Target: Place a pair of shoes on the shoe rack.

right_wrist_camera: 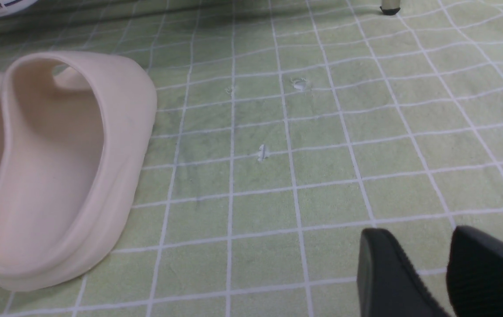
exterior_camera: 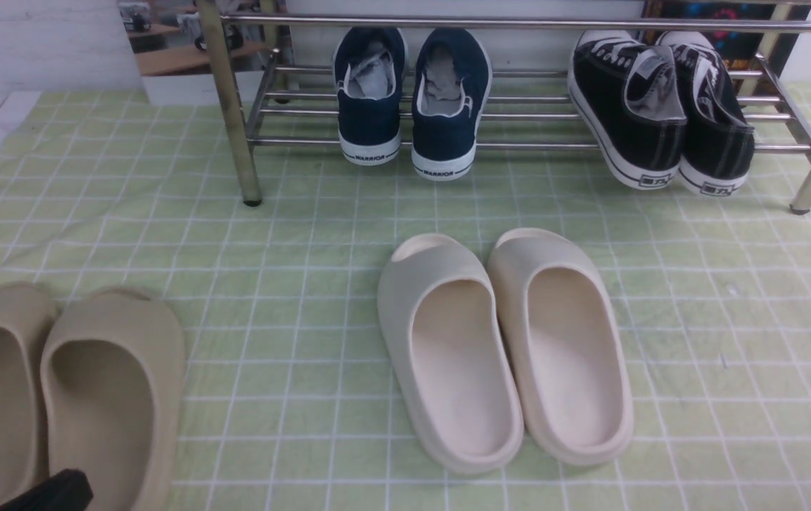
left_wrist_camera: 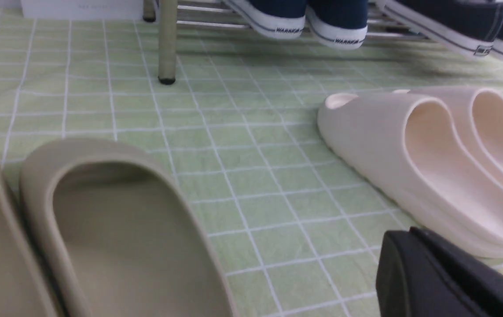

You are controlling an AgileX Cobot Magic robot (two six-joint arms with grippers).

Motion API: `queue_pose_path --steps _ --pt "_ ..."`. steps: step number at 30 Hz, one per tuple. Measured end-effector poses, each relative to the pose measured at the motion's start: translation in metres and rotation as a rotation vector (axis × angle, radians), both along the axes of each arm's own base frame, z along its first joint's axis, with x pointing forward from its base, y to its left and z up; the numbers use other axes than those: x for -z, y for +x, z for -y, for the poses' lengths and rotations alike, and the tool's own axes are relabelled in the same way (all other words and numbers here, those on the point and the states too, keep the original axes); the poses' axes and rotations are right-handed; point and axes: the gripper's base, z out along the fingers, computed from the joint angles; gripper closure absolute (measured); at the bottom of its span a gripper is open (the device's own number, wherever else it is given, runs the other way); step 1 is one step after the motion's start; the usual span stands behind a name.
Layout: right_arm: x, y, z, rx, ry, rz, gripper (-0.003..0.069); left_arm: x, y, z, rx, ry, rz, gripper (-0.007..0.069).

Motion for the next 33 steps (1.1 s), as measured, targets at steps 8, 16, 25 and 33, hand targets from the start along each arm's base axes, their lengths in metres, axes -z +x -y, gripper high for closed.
queue_pose_path --steps 8,16,25,33 --pt "0.0 0.0 0.0 0.0 0.0 0.0 0.0412 0.018 0.009 -0.008 -0.187 0.003 0.081 0.0638" --pt "0.0 0.0 0.0 0.0 0.0 0.0 0.0412 0.033 0.007 -0.016 -0.323 0.038 -0.079 0.0638" --pt "0.0 0.0 0.0 0.0 0.0 0.0 0.0412 0.039 0.006 -0.016 -0.278 0.2 -0.1 0.0638" --pt "0.0 0.0 0.0 0.0 0.0 0.0 0.0412 0.038 0.006 -0.016 -0.271 0.228 -0.081 0.0638"
